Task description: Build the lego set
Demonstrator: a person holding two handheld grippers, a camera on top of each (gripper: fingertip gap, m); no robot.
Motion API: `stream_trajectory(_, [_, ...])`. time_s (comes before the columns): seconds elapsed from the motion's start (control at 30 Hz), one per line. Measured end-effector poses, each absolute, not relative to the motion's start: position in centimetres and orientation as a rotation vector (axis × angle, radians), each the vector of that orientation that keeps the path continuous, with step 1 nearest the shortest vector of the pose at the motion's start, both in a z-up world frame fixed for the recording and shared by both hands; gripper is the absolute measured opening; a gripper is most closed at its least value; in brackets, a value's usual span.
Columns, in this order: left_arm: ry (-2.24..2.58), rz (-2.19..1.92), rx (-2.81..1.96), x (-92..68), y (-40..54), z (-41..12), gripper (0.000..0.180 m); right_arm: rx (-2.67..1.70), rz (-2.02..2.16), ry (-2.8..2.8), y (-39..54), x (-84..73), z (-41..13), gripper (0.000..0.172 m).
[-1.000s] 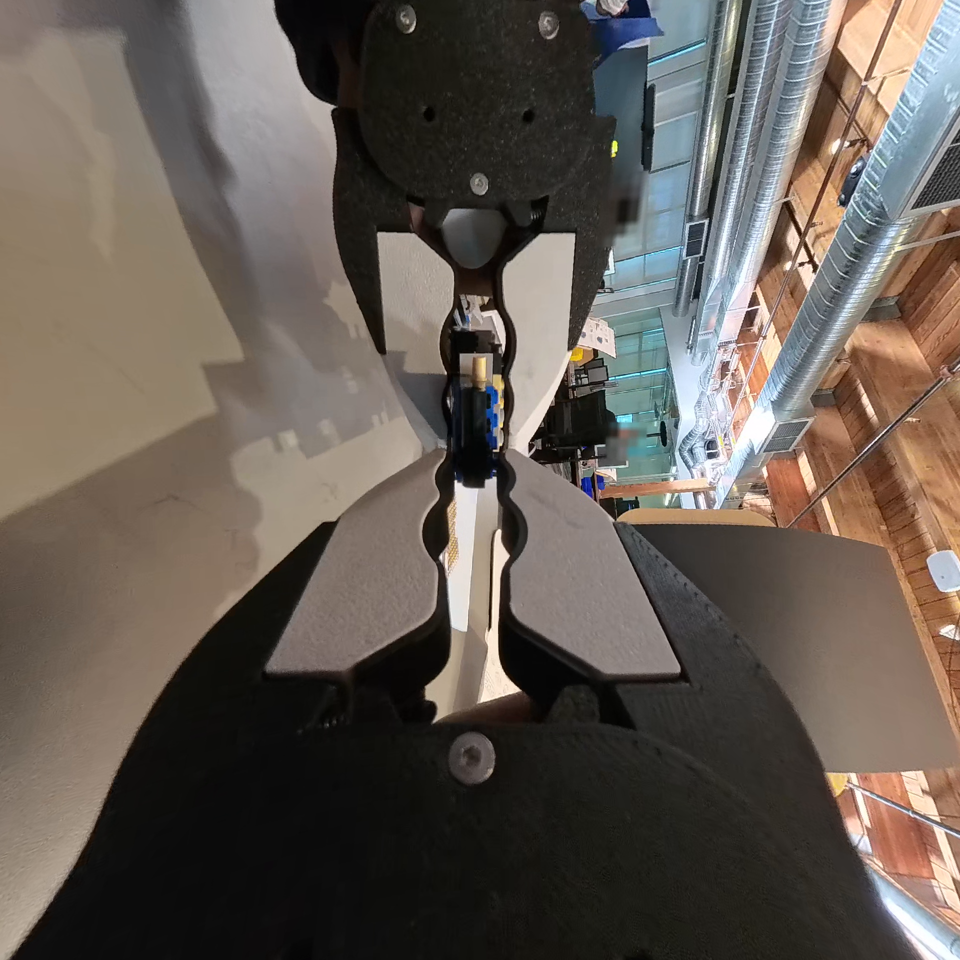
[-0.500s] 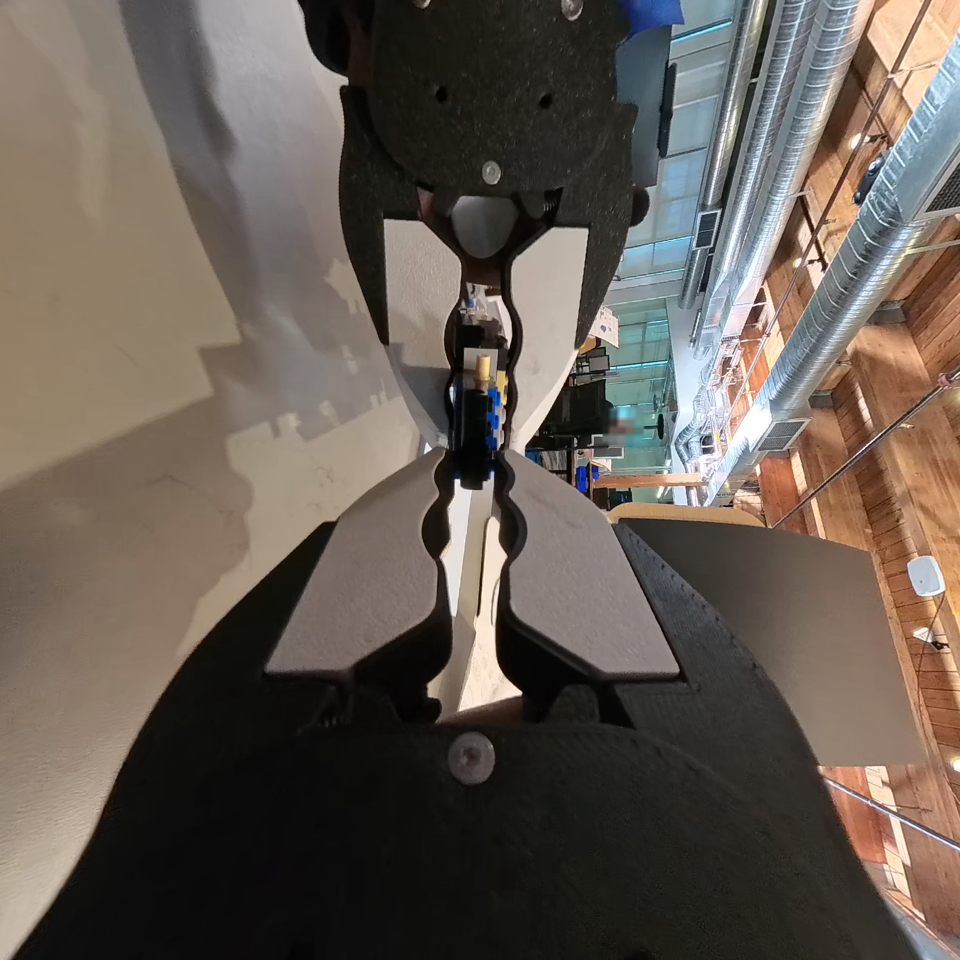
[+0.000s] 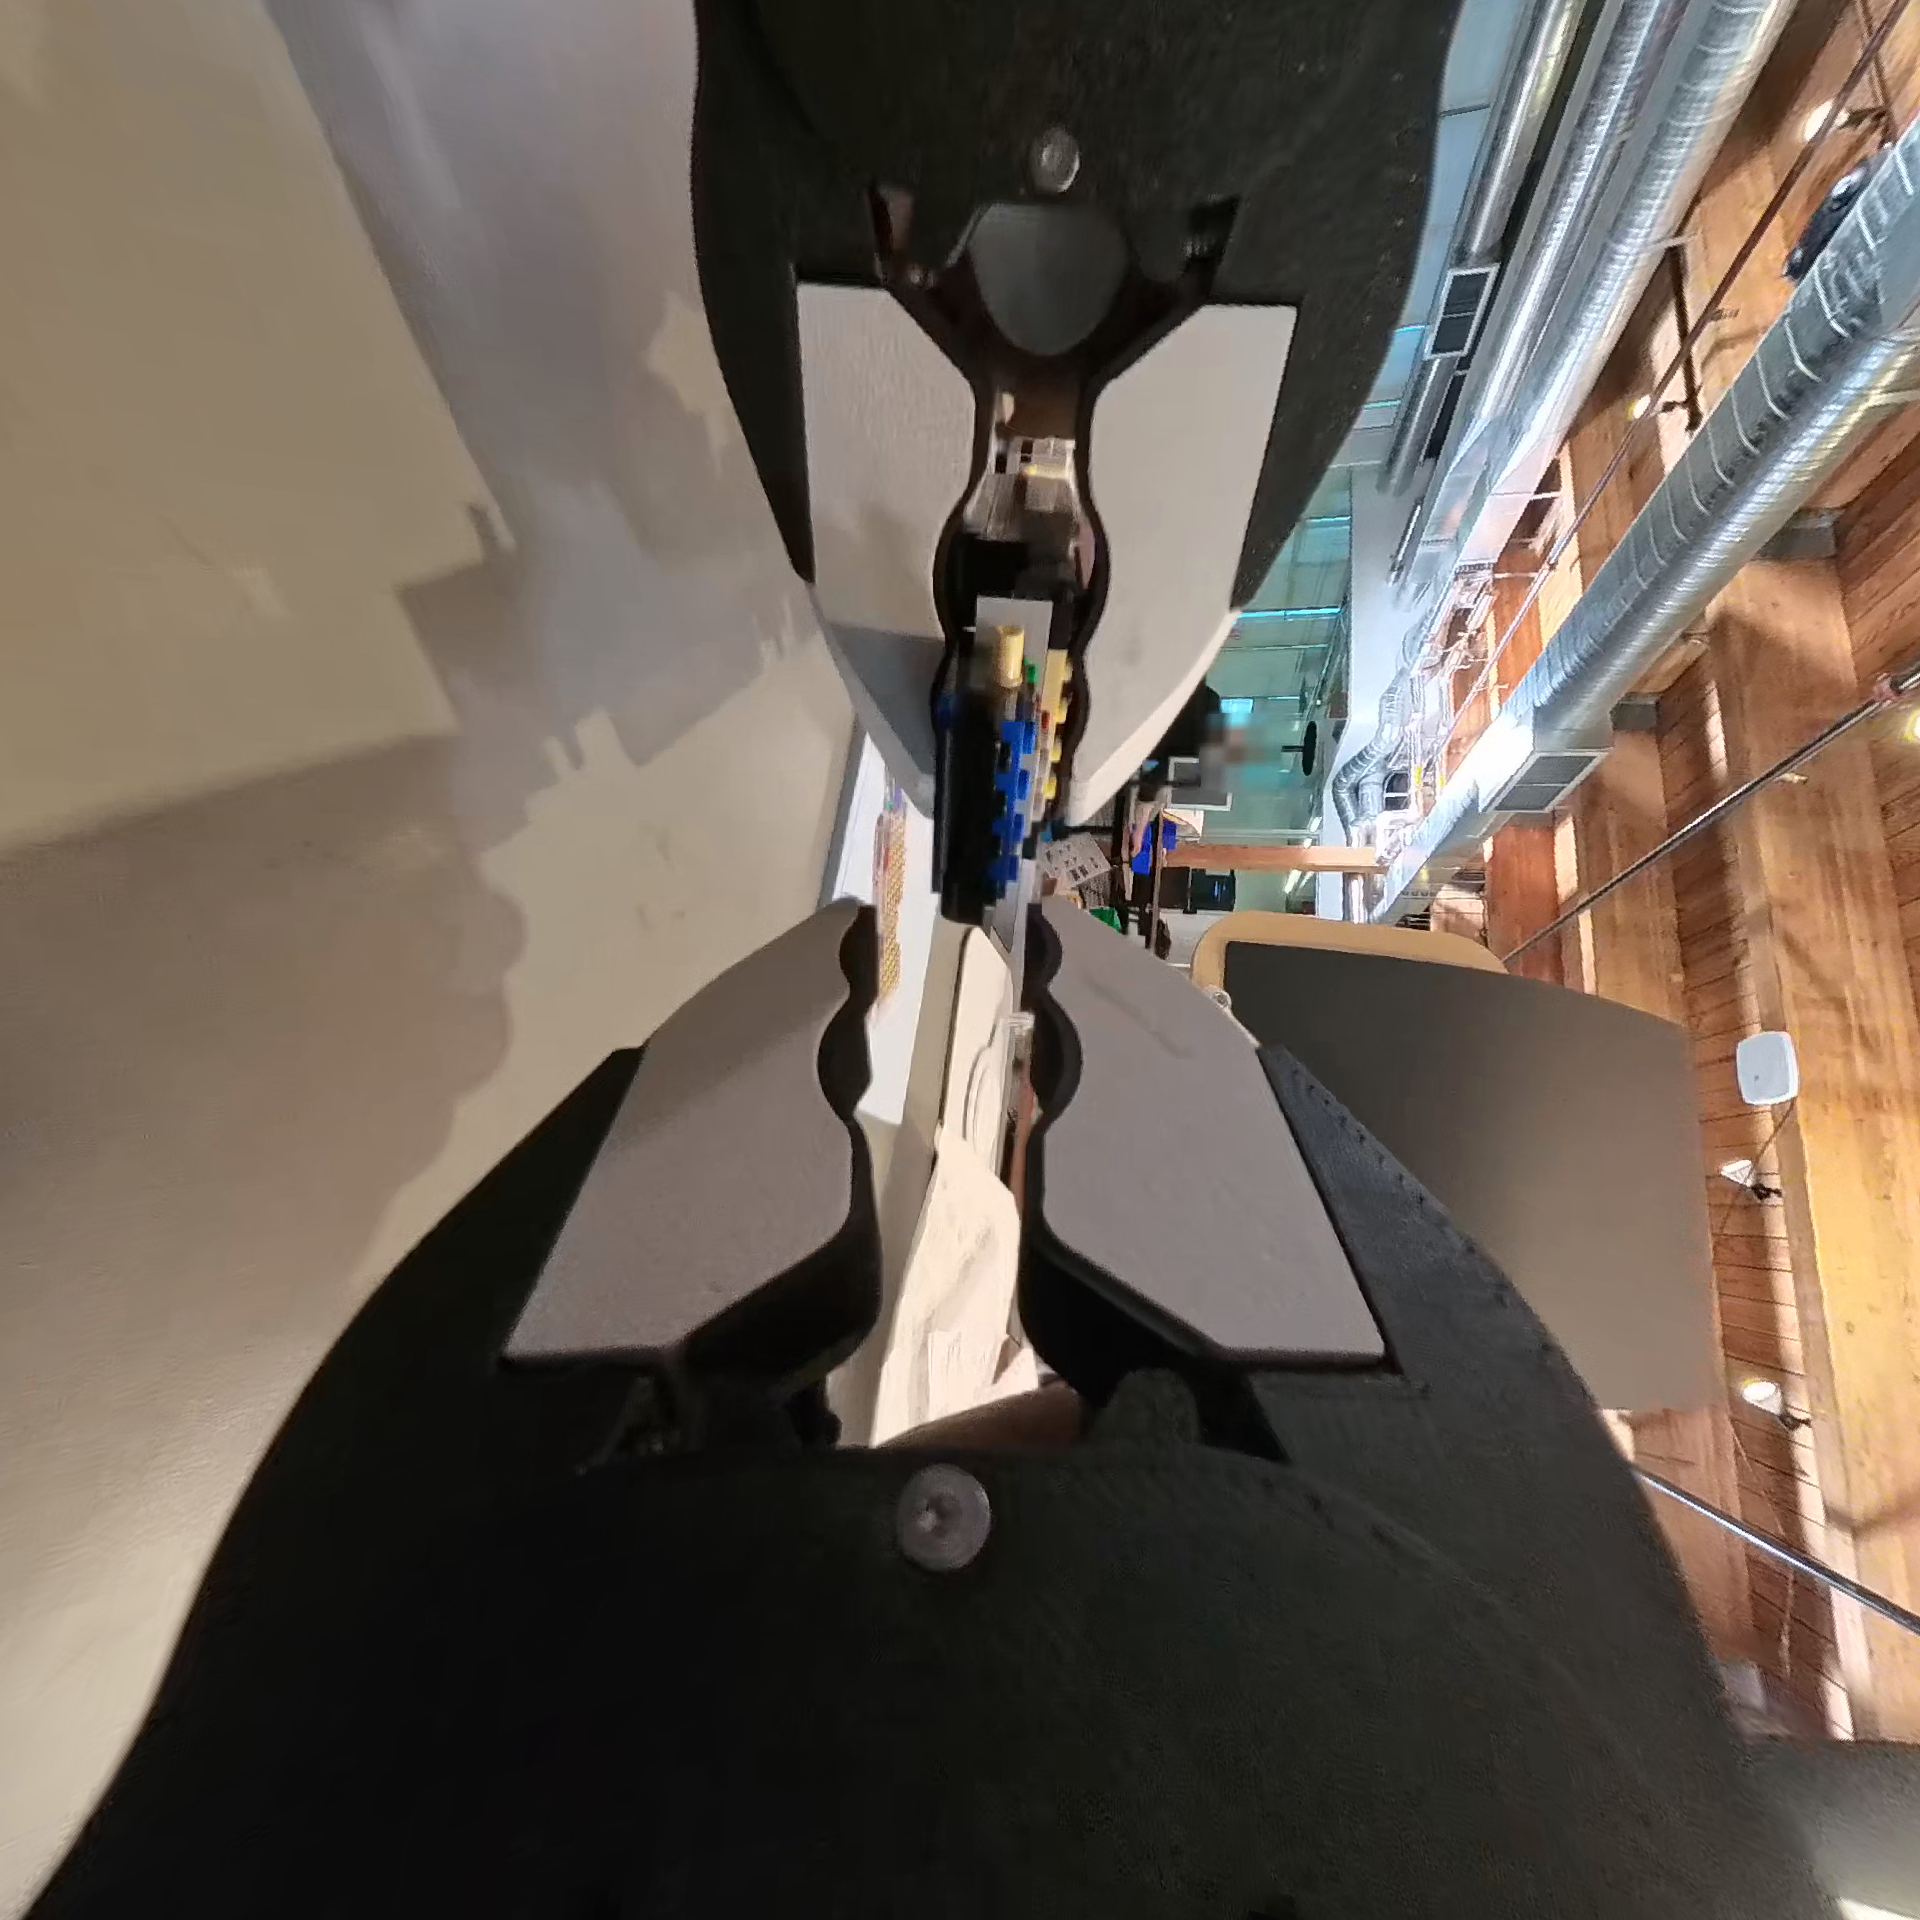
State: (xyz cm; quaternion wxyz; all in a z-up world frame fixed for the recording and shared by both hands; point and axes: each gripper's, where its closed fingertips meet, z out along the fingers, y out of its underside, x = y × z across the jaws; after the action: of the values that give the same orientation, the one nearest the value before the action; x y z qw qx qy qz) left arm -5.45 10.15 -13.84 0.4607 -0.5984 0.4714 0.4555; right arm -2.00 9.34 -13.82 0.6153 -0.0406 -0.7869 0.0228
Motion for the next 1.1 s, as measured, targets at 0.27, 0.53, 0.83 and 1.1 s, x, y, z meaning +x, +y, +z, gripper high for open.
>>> stream_trajectory(0.27, [1.179, 1.124, -1.461, -4.8, 10.1, -13.7, 0.025, -0.042, -0.018, -1.761, 9.2, -2.3, -13.6, 0.017])
stream_trajectory(0.53, [1.189, 1.114, -1.450, -4.4, 10.0, -13.7, 0.025, -0.029, -0.070, -1.731, 9.3, -2.5, -13.4, 0.019])
stream_trajectory(0.83, [1.183, 1.112, -1.441, -3.9, 10.1, -13.5, 0.025, -0.006, -0.092, -1.718, 9.2, -2.5, -13.3, 0.016])
stream_trajectory(1.1, [1.189, 1.108, -1.441, -3.7, 10.1, -13.5, 0.024, -0.005, -0.087, -1.744, 9.1, -2.2, -13.4, 0.016])
